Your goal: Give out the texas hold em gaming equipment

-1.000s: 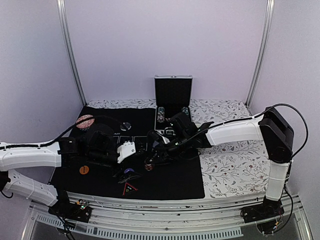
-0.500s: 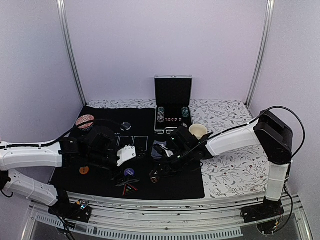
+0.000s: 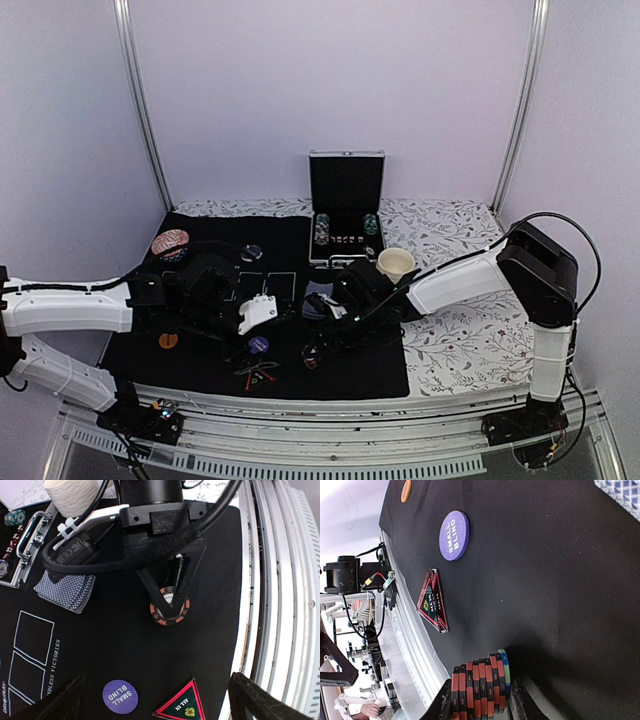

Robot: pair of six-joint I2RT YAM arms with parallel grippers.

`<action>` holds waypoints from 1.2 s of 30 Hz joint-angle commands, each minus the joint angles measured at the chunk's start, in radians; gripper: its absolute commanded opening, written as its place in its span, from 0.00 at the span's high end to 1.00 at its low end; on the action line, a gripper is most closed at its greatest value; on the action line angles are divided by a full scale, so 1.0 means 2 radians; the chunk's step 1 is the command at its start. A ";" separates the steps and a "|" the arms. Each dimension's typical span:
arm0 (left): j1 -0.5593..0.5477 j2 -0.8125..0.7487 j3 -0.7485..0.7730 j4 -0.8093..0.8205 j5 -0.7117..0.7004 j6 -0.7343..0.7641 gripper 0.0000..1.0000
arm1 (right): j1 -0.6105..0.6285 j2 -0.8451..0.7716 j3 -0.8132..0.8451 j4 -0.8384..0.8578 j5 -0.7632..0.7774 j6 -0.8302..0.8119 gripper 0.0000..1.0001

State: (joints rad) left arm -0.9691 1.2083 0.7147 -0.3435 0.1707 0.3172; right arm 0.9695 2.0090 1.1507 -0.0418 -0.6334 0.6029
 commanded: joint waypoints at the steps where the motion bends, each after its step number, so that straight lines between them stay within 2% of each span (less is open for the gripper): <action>1: -0.008 0.005 0.014 -0.008 0.000 -0.002 0.02 | 0.001 0.014 0.005 -0.027 0.031 -0.024 0.86; 3: -0.009 0.006 0.015 -0.008 -0.002 -0.002 0.02 | 0.001 0.018 0.008 -0.035 0.033 -0.027 0.82; 6: -0.009 0.008 0.016 -0.008 -0.003 -0.002 0.02 | 0.001 0.019 0.010 -0.041 0.038 -0.030 0.82; 7: -0.009 0.008 0.017 -0.008 -0.004 -0.002 0.02 | 0.000 0.018 0.011 -0.043 0.041 -0.031 0.77; 10: -0.009 0.013 0.019 -0.008 -0.003 -0.003 0.02 | -0.003 0.019 0.013 -0.045 0.043 -0.031 0.72; 17: -0.017 0.033 0.034 -0.012 -0.001 -0.008 0.02 | -0.012 0.021 0.016 -0.055 0.041 -0.033 0.67; 22: -0.033 0.055 0.038 0.008 -0.006 -0.019 0.02 | -0.024 0.022 0.014 -0.054 0.033 -0.036 0.66; 26: -0.061 0.077 0.030 0.054 -0.044 -0.025 0.02 | -0.035 0.026 0.005 -0.036 0.006 -0.036 0.66; 31: -0.071 0.089 0.022 0.113 -0.064 0.005 0.02 | -0.042 0.033 -0.012 0.006 -0.037 -0.011 0.66; 36: -0.071 0.128 0.042 0.100 -0.046 0.060 0.02 | -0.047 0.033 -0.025 0.038 -0.053 0.005 0.66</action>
State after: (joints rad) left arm -1.0992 1.4040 0.7639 -0.1608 0.0639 0.3393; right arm 0.8932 2.0392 1.1374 -0.0040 -0.7330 0.5842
